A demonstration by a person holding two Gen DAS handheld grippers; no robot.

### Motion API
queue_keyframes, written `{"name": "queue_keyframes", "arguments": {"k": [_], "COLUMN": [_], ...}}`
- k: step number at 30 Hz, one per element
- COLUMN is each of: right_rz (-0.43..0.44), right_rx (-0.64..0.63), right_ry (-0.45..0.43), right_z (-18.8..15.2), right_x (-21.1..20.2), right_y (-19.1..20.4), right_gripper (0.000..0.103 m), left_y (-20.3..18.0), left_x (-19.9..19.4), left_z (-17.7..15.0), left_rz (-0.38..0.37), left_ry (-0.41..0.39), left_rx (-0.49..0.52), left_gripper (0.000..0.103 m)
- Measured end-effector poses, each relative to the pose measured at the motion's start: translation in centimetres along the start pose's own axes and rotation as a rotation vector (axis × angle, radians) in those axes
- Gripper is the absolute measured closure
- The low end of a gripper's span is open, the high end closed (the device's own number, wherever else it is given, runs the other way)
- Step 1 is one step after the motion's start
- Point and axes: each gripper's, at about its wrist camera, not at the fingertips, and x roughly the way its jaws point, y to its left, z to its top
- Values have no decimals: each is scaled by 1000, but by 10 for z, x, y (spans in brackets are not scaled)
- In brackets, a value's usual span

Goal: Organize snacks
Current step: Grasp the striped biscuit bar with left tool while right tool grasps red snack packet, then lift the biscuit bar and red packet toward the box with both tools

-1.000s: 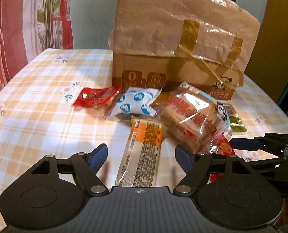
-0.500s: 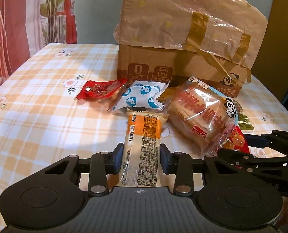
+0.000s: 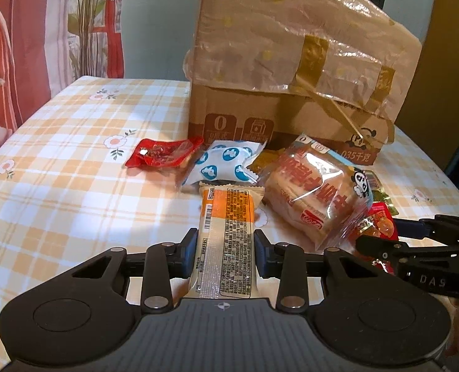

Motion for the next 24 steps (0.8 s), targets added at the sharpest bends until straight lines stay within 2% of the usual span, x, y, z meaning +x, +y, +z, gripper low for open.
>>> {"name": "queue_keyframes", "arguments": {"k": [7,14,19,24], "right_rz": [-38,-66,-95,-130], "right_rx": [58,47,67,101], "right_ry": [-24,-42,-59,-73], "right_z": [1,2,2,2], "right_x": [-6,-8,-11,-14], "right_y": [-14,-14,-19,-27], "right_gripper": [47,47,47,47], "left_y": [0,2,1,-3], "left_x": [-8,-11,-13,-16], "left_z": [1,3,1,1], "left_rz": [-5,-2,-55,-69], "left_ry": [-36,-48,-36,-52], "left_rx": [-6,-12,-11,8], "left_gripper": [64,64,64,64]}}
